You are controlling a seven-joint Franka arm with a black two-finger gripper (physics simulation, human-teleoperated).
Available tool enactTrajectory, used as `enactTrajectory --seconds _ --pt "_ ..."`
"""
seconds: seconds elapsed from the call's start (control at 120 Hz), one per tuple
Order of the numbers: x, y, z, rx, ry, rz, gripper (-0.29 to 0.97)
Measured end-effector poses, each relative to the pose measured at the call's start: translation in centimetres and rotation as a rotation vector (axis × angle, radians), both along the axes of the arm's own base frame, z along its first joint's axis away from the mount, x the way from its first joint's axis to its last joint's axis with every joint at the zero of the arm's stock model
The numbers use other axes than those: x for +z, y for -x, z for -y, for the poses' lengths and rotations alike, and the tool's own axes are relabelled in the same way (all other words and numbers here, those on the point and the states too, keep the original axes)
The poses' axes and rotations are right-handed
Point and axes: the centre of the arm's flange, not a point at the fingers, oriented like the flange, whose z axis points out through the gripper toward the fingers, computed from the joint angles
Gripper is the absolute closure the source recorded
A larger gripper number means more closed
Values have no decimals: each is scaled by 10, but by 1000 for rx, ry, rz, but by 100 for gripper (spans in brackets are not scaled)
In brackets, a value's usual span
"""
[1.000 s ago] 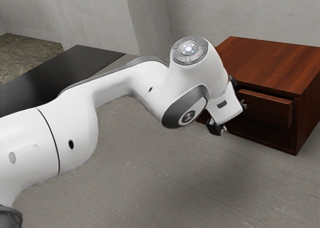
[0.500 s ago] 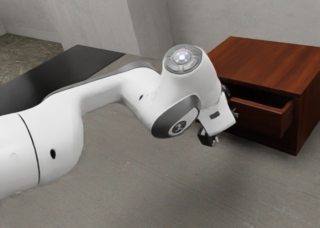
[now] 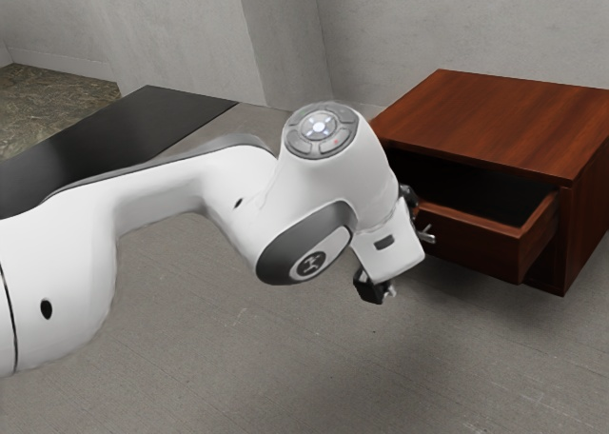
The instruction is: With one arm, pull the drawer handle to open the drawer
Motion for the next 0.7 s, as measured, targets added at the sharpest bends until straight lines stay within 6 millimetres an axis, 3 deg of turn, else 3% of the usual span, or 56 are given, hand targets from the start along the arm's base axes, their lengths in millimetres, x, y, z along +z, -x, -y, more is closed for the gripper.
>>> enactTrajectory --seconds 0.225,0.533,0.7 --pt "-1 12 -2 -6 20 -16 0" --pt "-1 30 -25 4 76 -45 -1" --pt "13 34 -26 -4 96 -34 2"
